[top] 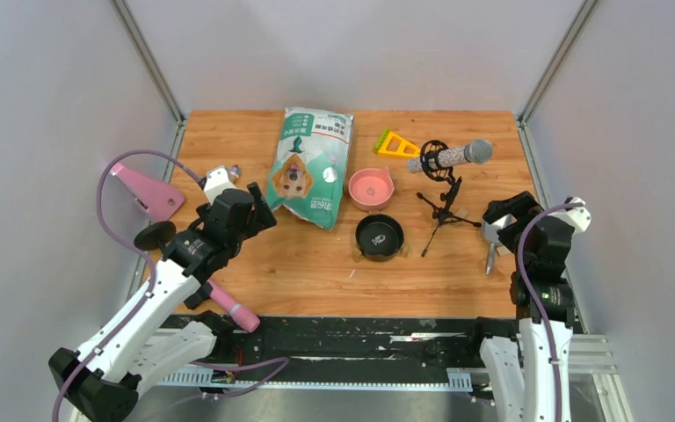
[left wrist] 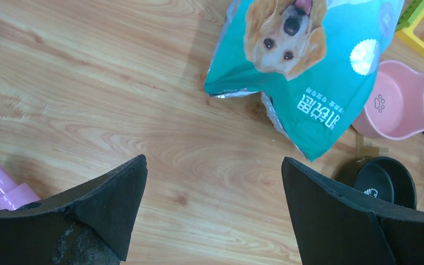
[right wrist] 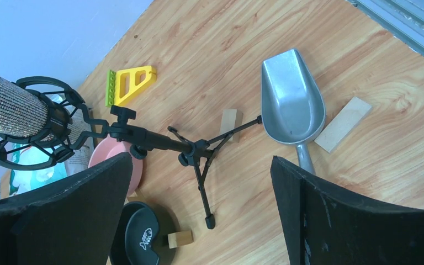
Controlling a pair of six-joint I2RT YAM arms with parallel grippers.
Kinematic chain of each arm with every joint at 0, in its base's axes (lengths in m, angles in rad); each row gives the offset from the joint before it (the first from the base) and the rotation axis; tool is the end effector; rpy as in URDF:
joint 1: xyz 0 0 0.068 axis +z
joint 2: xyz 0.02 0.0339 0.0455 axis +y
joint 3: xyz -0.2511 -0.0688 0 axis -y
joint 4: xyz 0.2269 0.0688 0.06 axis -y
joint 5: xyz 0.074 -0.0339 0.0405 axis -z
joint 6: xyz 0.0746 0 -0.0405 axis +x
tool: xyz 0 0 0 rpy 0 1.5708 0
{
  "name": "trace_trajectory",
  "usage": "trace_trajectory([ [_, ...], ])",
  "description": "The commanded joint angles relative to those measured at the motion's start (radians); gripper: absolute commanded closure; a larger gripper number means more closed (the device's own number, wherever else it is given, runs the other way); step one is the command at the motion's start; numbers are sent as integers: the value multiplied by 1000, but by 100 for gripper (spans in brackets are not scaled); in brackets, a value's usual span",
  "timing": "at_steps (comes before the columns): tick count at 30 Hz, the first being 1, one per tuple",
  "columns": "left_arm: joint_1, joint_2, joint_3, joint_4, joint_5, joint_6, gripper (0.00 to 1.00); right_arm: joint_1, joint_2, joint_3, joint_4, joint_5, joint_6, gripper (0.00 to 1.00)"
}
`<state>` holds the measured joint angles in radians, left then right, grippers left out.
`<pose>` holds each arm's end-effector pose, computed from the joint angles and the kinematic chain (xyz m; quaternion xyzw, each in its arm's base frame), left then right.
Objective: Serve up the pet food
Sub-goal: Adjust the pet food bag at the center of the board.
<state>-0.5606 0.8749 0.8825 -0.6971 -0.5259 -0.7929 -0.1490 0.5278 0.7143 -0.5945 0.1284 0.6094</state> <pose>0.1828 -0.0705 0.2798 -0.2113 0.8547 -0.0746 0.4683 0.1477 -0.0318 0.2823 0.3414 0.7617 0.0729 0.5458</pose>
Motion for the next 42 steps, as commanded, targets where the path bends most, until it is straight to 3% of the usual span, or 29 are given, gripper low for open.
trace_trajectory([
  [1, 3, -3, -24, 39, -15, -16, 0, 0, -14, 16, 21, -26, 16, 0],
  [5, 3, 18, -66, 75, 2, -89, 0, 0, -68, -42, 126, -172, -45, 0],
  [10, 3, 78, -228, 358, 116, -255, 0, 0, -184, -157, 241, -192, -19, 0],
  [17, 4, 236, -330, 737, 172, -298, 0, 0, -225, -189, 269, -217, -16, 0],
  [24, 4, 470, -328, 970, 167, -360, 0, 0, -162, -190, 270, -265, -12, 0],
  [30, 4, 543, -322, 1040, 21, -401, 2, 0, -167, -192, 268, -283, -11, 0],
  [34, 4, 625, -292, 1048, -29, -419, 17, 0, -175, -192, 266, -284, -13, 0],
  [38, 4, 725, -264, 1082, -47, -433, 44, 0, -175, -179, 256, -287, -18, 0],
  [39, 5, 735, -256, 1086, -49, -432, 62, 0, -176, -179, 255, -285, -20, 0],
  [40, 4, 744, -251, 1083, -52, -435, 90, 0, -177, -179, 255, -283, -20, 0],
  [42, 4, 725, -248, 1071, -50, -409, 100, 0, -177, -179, 252, -284, -20, 0],
])
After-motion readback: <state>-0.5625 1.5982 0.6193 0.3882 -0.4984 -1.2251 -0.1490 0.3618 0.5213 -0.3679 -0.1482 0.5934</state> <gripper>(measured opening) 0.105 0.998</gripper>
